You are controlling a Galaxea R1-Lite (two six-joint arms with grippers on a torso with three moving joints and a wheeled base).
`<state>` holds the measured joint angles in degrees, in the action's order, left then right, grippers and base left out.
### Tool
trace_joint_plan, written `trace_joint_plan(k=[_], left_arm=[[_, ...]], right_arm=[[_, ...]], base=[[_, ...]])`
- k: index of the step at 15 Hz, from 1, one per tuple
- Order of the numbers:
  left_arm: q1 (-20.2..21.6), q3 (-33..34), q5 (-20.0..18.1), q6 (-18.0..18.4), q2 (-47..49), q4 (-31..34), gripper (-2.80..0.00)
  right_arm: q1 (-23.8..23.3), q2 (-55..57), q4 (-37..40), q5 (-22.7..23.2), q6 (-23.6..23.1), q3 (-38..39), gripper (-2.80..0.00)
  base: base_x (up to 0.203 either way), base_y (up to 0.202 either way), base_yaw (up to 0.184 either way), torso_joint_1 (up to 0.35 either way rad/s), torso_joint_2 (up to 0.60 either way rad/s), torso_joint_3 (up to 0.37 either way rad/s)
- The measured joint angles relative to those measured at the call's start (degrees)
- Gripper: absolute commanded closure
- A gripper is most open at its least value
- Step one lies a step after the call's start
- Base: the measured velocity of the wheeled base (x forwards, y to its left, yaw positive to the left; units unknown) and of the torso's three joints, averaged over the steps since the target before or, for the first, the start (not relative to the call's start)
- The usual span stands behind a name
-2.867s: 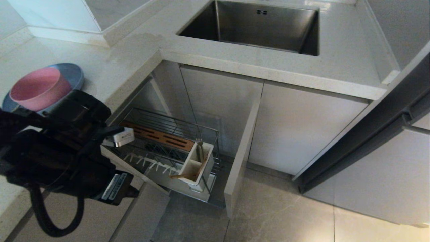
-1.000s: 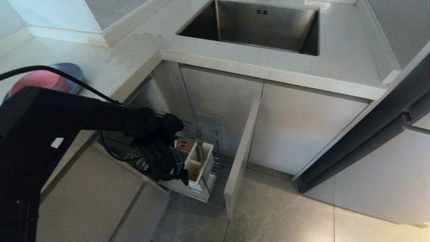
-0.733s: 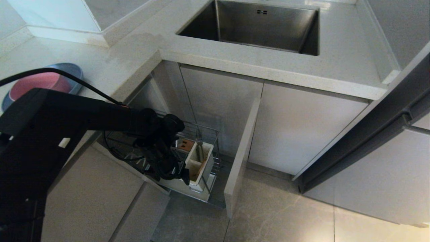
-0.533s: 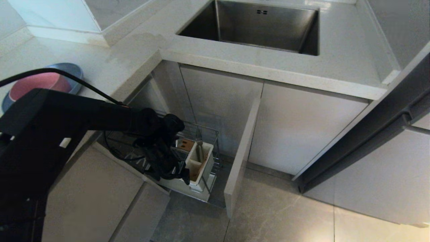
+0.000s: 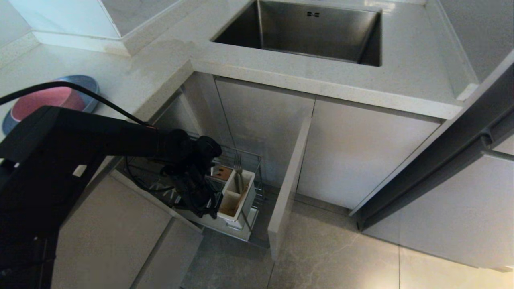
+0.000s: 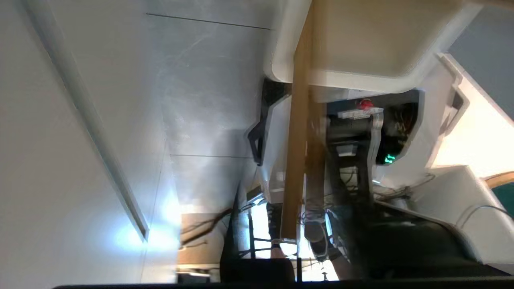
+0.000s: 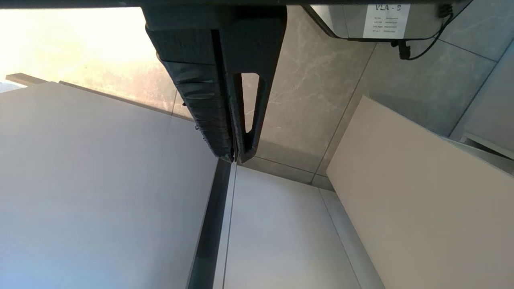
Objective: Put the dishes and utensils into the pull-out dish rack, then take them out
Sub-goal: Take the chopsticks out of the cupboard
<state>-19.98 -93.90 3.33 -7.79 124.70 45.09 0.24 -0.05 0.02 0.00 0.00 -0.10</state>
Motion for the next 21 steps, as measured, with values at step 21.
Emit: trace_joint_plan(k=[21], left_arm=[[-1.9,-0.1,5.8,-3.5,-11.2,0.3,0.0]], right_arm=[[0.0,0.0,0.0,0.0,0.0,0.0,0.0]], base=[[0.0,0.0,0.0,0.0,0.0,0.0]])
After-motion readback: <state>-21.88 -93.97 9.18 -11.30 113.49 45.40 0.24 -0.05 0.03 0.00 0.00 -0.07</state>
